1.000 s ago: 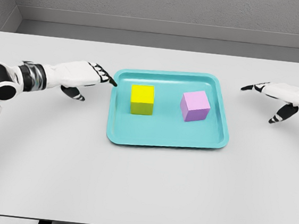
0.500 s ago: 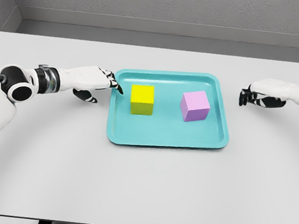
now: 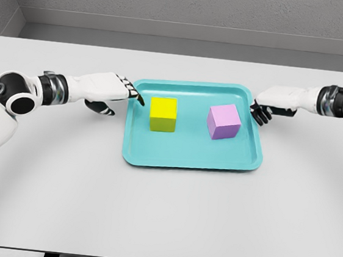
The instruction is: Push two cubes
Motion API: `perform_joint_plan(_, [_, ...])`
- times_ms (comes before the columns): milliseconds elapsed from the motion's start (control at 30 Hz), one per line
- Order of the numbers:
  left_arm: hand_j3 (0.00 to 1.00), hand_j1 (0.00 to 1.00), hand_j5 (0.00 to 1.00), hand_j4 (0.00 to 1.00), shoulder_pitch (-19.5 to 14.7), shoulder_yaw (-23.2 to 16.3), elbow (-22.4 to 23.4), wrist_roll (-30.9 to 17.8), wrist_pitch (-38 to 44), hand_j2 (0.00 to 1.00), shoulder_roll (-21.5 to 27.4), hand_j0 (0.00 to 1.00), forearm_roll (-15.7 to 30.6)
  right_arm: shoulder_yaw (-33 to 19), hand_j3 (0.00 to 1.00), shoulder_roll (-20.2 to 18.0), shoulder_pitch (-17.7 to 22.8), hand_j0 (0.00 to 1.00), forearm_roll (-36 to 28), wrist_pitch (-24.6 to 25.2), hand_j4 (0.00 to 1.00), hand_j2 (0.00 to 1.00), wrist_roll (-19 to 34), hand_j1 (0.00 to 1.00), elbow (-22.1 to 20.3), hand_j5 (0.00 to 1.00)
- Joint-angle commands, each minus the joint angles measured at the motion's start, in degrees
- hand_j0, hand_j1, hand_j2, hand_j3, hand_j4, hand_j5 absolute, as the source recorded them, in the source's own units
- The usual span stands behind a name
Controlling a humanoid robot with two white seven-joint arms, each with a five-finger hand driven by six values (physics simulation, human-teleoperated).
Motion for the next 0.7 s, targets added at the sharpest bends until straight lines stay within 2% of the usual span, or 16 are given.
perform_joint_plan(0, [0.79, 0.79, 0.79, 0.79, 0.00, 0.02, -0.96, 0.03, 0.15, 0.79, -0.06, 0.79, 0.58, 1.21, 0.10, 0.24, 0.00, 0.10, -0.26, 0.13, 0.10, 0.10, 0.00, 0.10, -0.12, 0.10])
perform_joint_plan(267, [0.79, 0.79, 0.79, 0.79, 0.26, -0.78, -0.69, 0.03, 0.15, 0.79, -0.50, 0.79, -0.04, 7.45, 0.10, 0.06, -3.34, 0.10, -0.17, 0.13, 0.10, 0.10, 0.00, 0.10, -1.44, 0.10])
perform_joint_plan(500, [0.79, 0.79, 0.79, 0.79, 0.26, -0.78, 0.62, 0.03, 0.15, 0.79, -0.67, 0.79, -0.21, 9.65, 0.10, -0.11, -4.22, 0.10, -0.17, 0.13, 0.10, 0.10, 0.00, 0.10, -2.14, 0.10])
perform_joint_plan(667, [0.79, 0.79, 0.79, 0.79, 0.09, -0.78, 3.52, 0.03, 0.15, 0.79, -1.11, 0.79, -0.30, 10.35, 0.10, -0.11, -4.48, 0.10, -0.17, 0.13, 0.10, 0.10, 0.00, 0.10, -2.14, 0.10])
